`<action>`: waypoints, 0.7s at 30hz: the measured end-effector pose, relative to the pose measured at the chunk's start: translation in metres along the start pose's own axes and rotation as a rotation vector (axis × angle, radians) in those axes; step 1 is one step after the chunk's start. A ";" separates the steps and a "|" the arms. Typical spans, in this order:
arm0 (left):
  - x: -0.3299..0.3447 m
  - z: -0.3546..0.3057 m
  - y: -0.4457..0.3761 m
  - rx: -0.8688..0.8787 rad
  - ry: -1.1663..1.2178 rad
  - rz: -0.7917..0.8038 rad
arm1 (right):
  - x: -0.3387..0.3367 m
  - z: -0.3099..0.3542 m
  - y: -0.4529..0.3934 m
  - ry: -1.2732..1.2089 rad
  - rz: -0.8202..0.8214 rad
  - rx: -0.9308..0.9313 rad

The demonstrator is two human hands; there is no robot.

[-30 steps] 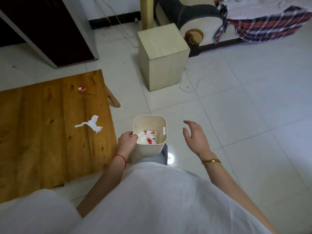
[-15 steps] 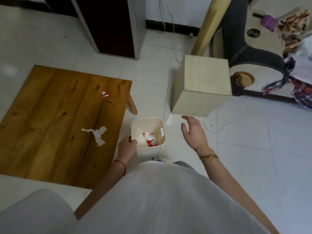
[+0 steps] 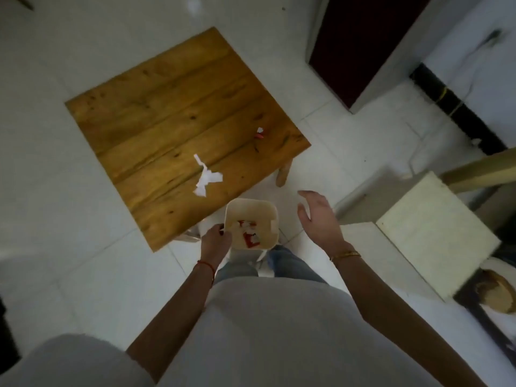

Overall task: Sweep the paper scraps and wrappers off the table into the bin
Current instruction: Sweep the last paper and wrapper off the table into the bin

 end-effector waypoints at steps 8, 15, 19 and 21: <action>0.035 0.030 -0.014 -0.201 0.294 -0.183 | 0.026 0.017 -0.087 0.047 0.147 -0.374; 0.052 0.062 -0.055 -0.323 0.428 -0.264 | 0.085 0.062 -0.153 0.105 0.244 -0.514; 0.058 0.083 -0.086 -0.345 0.460 -0.288 | 0.125 0.090 -0.184 0.117 0.286 -0.604; 0.061 0.094 -0.101 -0.359 0.481 -0.305 | 0.145 0.102 -0.198 0.129 0.300 -0.655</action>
Point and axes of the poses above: each hand's wrist, its own y-axis away from the middle knuckle, its own x-axis out of the palm, z = x × y, the point moved 3 cm from there along -y, towards the middle knuckle, and after that the axes turned 12 degrees about y, right-handed, at the moved point
